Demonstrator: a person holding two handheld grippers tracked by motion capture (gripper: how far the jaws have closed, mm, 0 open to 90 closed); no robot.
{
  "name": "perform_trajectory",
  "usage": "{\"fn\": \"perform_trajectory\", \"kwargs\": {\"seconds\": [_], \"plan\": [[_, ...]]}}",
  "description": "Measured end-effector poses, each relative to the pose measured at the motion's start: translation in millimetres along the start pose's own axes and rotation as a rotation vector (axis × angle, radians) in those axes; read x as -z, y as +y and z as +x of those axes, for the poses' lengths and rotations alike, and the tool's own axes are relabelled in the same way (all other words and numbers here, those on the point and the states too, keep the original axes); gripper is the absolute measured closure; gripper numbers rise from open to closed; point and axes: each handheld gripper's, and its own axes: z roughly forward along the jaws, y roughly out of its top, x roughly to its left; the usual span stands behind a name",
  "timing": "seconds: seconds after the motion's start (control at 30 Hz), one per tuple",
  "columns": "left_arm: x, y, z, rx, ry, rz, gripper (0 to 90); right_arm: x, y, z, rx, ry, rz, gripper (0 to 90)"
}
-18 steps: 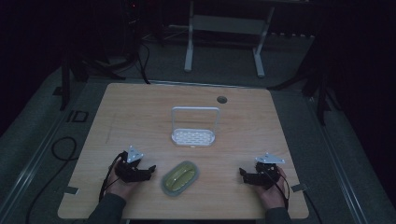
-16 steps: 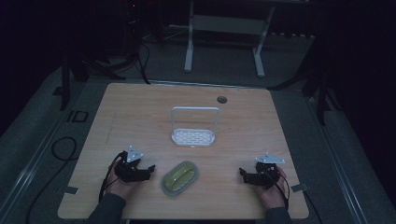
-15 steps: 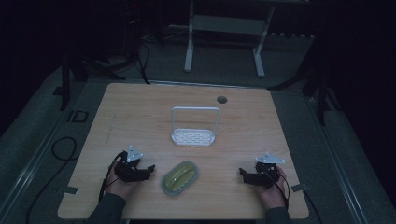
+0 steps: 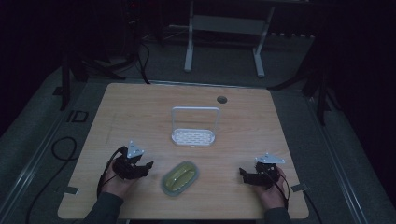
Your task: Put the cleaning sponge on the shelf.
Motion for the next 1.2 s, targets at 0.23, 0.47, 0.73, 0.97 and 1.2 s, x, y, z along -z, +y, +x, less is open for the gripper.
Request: {"fn": "perform_trajectory", "kwargs": {"seconds": [0.23,0.47,0.73,0.97,1.2], "plan": [[5.7,12.0,-9.0,-0.02,-0.065,0.009,51.1,0.0,0.0,0.1,-0.001,0.0,0.0,12.0],[10.6,24.1,-20.7,-0.054,-0.091,0.039,55.8,0.0,0.0,0.1,-0.001,0.0,0.0,12.0],[18.4,39.4,-28.6,-0.059,-0.1,0.073,65.1,0.0,0.0,0.1,-0.001,0.0,0.0,12.0],[21.9,49.3,-34.2,-0.061,-0.087,0.109,65.0,0.0,0.0,0.1,-0.001,-0.001,0.0,12.0],[24.5,56.3,-38.9,-0.07,-0.094,0.141,68.6,0.0,0.0,0.1,0.0,0.0,0.0,12.0]]}}
